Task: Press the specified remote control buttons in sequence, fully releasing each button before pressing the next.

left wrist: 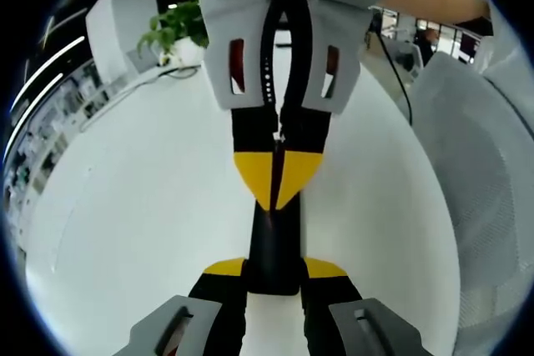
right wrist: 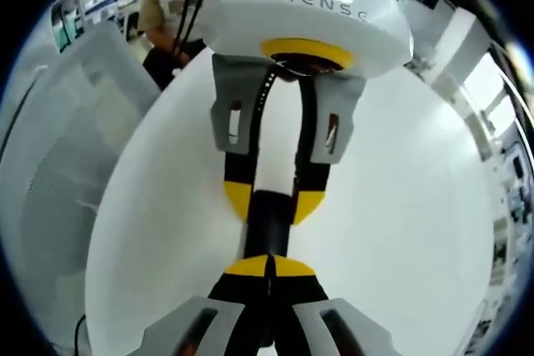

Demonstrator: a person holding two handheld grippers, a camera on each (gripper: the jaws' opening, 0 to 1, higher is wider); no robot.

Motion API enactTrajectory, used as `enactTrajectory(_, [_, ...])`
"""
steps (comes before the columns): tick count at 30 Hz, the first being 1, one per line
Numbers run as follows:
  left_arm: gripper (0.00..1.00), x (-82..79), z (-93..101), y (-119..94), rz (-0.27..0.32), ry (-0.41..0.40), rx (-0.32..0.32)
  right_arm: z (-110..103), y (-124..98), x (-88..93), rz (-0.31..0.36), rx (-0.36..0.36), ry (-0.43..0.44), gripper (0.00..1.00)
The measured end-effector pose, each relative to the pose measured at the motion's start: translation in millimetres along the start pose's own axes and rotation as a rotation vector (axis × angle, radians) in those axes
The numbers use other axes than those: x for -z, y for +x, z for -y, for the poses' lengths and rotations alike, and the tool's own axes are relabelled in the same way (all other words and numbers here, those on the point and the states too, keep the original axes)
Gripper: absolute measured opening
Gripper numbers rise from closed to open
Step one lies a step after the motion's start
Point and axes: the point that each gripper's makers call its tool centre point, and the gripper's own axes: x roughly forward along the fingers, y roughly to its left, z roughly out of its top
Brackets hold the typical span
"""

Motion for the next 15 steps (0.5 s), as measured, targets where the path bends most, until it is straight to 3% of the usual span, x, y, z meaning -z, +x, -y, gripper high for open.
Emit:
enactTrajectory(12, [0.24,0.4,-0.4,0.0,-0.003,0.003,-0.002,0.5,-4.9,-1.1,0.032,0.008,0.009,0.00])
enactTrajectory(14, [0.24,0.5,-0.5,0.0,-0.004,0.003,-0.003,0.0,-5.4,-3.0,0.045,0.011,0.033,0.10])
enactTrajectory(15, [0.24,0.7,-0.6,0.0,-0.005,0.003,-0.003,-0.3,-5.7,-2.6,0.042,0.011,0.033,0.10])
